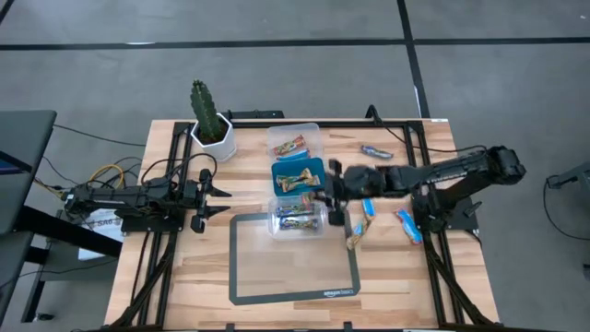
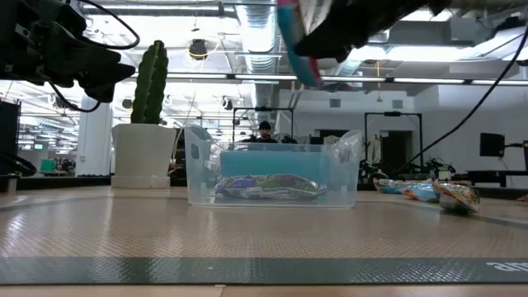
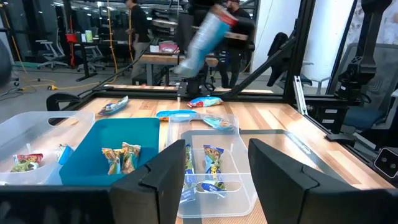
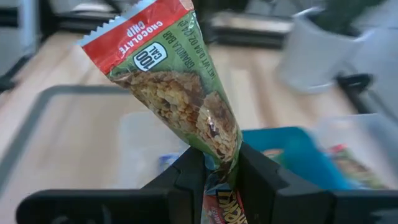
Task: Pick and place Granola Bars by type
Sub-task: Put the red granola bar into the top transparent bin
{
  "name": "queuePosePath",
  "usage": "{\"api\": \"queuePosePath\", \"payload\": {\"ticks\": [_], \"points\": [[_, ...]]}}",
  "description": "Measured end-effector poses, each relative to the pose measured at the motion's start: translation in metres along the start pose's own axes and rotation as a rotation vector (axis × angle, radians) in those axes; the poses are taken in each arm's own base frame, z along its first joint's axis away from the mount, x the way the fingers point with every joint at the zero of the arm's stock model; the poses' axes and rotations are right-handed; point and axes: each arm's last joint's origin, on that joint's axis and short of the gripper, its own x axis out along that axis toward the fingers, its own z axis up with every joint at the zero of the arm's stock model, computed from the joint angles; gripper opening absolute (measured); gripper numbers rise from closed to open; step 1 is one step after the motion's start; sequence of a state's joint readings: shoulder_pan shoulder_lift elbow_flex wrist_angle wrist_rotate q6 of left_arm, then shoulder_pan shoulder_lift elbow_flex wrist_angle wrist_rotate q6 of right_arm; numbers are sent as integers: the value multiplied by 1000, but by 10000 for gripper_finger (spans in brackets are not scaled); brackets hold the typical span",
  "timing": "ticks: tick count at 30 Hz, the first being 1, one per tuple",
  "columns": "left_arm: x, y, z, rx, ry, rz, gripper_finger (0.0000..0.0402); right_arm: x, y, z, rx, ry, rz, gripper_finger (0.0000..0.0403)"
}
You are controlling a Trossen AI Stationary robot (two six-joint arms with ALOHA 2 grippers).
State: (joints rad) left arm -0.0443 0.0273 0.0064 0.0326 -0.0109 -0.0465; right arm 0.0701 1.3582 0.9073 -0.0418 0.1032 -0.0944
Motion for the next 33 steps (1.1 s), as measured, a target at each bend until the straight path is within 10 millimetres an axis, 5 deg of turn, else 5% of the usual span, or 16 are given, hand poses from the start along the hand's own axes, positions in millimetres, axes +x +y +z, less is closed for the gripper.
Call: {"api": "queuePosePath", "payload": {"ticks": [20,33], "points": [[0,0,0,0,0,0,168,-13,-129,-7,119,-114,-493,72],[0,0,0,-1,0,0,168,-12,-142,-9,116,-92,-527,72]]}}
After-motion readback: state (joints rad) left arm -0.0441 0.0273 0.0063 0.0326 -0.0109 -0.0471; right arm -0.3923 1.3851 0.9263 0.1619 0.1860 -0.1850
